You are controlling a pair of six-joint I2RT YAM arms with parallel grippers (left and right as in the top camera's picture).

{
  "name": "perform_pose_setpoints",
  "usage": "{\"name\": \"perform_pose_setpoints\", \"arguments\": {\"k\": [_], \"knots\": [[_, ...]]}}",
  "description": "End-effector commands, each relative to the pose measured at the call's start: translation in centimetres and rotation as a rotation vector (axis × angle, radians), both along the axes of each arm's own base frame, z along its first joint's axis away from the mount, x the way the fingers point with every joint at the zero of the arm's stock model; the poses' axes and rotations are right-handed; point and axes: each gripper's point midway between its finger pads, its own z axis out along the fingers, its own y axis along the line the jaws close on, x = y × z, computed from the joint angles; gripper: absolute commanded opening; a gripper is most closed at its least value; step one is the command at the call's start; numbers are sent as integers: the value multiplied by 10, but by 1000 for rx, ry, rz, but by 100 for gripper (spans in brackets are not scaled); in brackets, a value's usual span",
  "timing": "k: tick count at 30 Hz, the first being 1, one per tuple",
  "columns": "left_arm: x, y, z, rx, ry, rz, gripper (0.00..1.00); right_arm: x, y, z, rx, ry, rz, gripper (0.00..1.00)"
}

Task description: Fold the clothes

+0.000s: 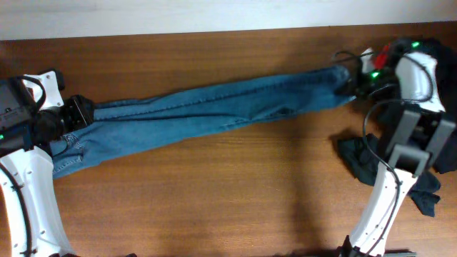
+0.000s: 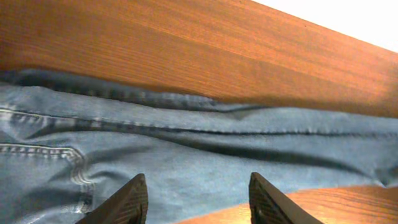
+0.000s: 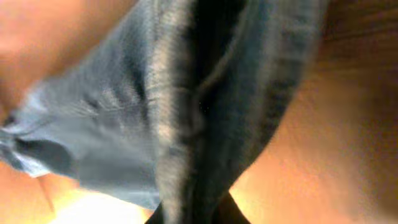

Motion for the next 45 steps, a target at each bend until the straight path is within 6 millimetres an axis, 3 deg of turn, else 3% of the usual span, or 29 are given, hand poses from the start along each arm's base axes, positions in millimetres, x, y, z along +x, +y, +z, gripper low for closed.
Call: {"name": "perform_pose_setpoints", "arguments": {"k": [1, 8, 10, 14, 18, 24, 29, 36, 45], "knots": [[3, 0, 14, 16, -35, 2, 53, -3, -65, 150, -258, -268, -145, 4], [3, 1, 15, 18, -40, 1, 53, -46, -139, 267, -581, -421, -402, 4], [4, 1, 16, 20, -45, 2, 53, -54, -147, 302, -602, -501, -472, 4], [5, 2, 17, 22, -51, 2, 54, -55, -116, 349, -542, -660, -423, 4], [6, 0, 26, 26, -73, -4, 53, -49, -44, 361, -457, -705, -279, 4], [3, -1, 66, 65, -167, -6, 55, -34, 98, 341, -399, -687, 16, 4], [-8, -6, 99, 101, -247, -6, 58, -36, 200, 314, -467, -649, 164, 4], [-18, -10, 116, 123, -291, -3, 58, -47, 315, 247, -478, -554, 368, 4], [-20, -11, 119, 126, -298, -4, 58, -58, 414, 122, -481, -371, 547, 4]]}}
